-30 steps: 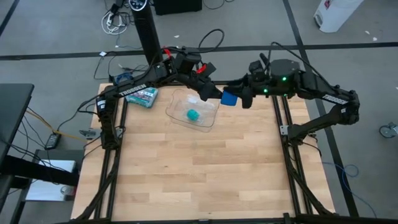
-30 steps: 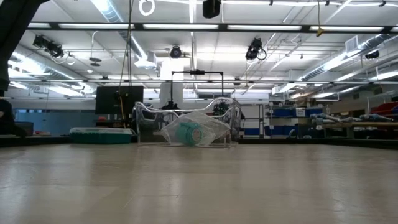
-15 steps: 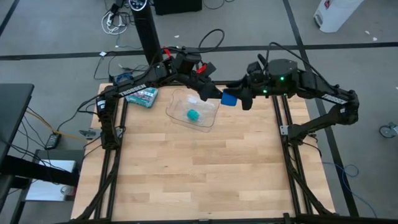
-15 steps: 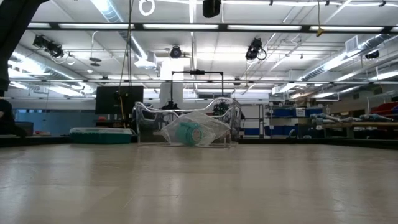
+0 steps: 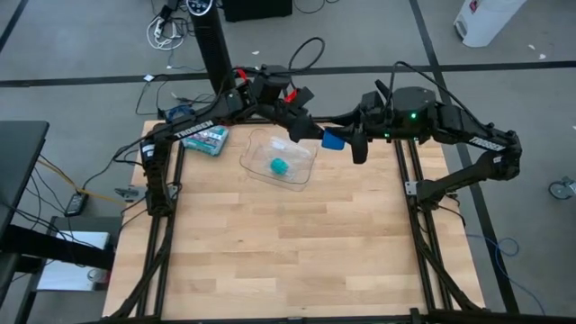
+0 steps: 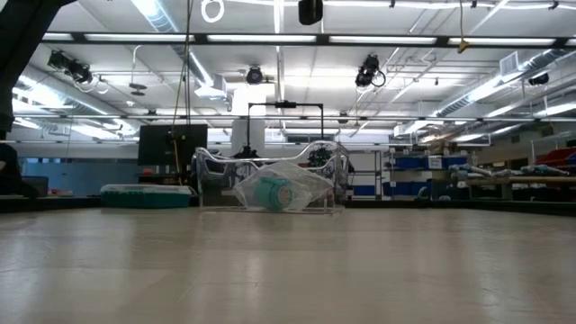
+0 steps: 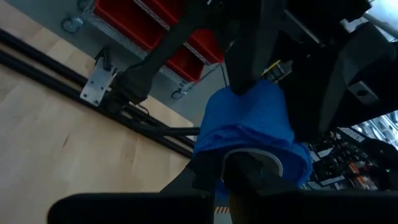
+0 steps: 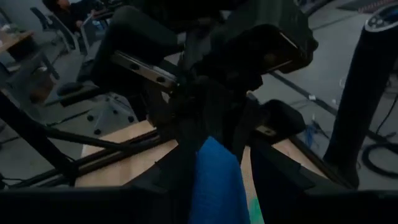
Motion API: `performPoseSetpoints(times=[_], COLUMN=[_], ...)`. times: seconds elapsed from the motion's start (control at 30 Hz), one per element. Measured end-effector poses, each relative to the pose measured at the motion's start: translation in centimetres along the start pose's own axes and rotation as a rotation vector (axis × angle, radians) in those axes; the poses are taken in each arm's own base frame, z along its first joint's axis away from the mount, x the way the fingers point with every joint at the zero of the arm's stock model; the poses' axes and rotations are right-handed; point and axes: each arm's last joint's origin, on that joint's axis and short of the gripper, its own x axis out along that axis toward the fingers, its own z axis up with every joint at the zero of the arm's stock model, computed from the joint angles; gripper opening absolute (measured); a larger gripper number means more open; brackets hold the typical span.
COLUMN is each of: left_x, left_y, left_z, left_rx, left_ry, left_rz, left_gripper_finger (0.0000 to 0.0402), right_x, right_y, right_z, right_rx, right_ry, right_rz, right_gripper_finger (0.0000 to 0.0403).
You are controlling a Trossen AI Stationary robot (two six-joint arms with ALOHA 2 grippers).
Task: Roll bandage
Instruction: Roll the blue bandage
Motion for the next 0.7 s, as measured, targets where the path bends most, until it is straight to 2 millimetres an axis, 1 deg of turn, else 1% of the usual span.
performPoseSetpoints(times=[0.13,0.2,0.3,0.37,0.43,0.53,0.6,0.7], left_x=[-0.4,-0.5,-0.6,-0.6,-0.4,-0.2,-0.1,0.0], left_y=[0.1,0.0,-0.3,-0.3,-0.3,-0.3,-0.5,-1.3], left_z=[0.3,0.5,0.4,0.3,-0.1,-0.9,-1.5,-2.2], left_rx=[0.006,0.006,-0.002,-0.010,-0.021,-0.013,0.013,0.082], left_ry=[-0.004,-0.003,0.017,0.039,0.065,0.121,0.154,0.170], left_rz=[-0.017,-0.036,-0.061,-0.074,-0.072,-0.051,-0.039,-0.016], left_gripper_finger=[0.0026,0.0026,0.0026,0.0026,0.0026,0.0025,0.0025,0.0024], right_x=[-0.3,-1.0,-3.0,-4.3,-5.1,-5.8,-6.2,-6.3], right_y=[0.2,0.4,0.4,0.2,0.0,-0.4,-0.6,-0.8], right_z=[0.6,1.1,2.4,2.7,2.5,1.9,1.5,1.1], right_rx=[0.003,0.014,0.031,0.039,0.041,0.060,0.085,0.104], right_ry=[-0.066,-0.126,-0.260,-0.303,-0.297,-0.247,-0.216,-0.171], right_rz=[0.036,0.061,0.075,0.058,0.028,-0.020,-0.037,-0.054], right_gripper_finger=[0.0150,0.0150,0.0150,0.0150,0.0150,0.0150,0.0150,0.0150])
